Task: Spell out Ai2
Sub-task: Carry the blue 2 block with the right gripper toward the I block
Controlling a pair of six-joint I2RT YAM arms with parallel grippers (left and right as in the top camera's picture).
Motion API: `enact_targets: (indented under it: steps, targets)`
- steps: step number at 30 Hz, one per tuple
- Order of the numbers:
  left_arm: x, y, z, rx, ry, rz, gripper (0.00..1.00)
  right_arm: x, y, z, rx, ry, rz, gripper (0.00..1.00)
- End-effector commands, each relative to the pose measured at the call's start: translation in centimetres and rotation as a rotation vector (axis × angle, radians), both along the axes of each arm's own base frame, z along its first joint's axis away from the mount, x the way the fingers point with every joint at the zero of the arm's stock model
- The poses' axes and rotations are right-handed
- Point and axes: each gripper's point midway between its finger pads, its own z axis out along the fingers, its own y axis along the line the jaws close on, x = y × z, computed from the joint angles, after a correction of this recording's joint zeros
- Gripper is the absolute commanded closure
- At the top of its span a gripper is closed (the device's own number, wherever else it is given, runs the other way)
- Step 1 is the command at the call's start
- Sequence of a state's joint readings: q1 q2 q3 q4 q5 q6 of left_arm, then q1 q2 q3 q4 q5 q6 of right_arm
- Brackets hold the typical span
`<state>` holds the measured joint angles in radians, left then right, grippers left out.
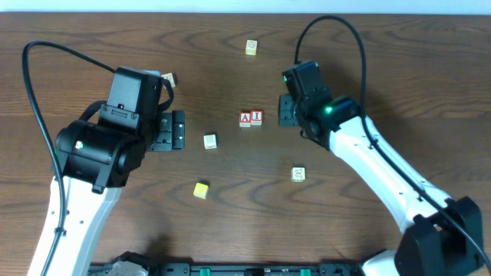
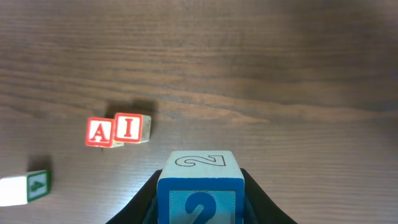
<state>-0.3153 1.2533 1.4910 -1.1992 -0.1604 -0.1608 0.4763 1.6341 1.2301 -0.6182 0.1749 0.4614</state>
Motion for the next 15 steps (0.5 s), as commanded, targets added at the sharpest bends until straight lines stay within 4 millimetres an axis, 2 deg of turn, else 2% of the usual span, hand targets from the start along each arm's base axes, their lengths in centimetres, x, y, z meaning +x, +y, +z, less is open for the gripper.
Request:
enact_targets:
  steps: [1,7,10,15]
  targets:
    - [0.0,-0.1,0.1,-0.020,-0.002,0.024,0.05,-0.3,0.0,-2.1,0.012,0.025,-0.035,0.77]
    - [0.1,-0.1,0.1,-0.025,-0.006,0.031,0.05,0.4,0.8,-5.2,0.027,0.068,-0.045,0.73]
    - [0.1,-0.1,0.1,-0.025,-0.006,0.031,0.05,0.4,1.0,-6.7,0.025,0.098,-0.054,0.73]
    - [0.3,-0.1,0.2,-0.028,-0.013,0.031,0.05,1.3,1.9,-7.9,0.049,0.088,-0.039,0.75]
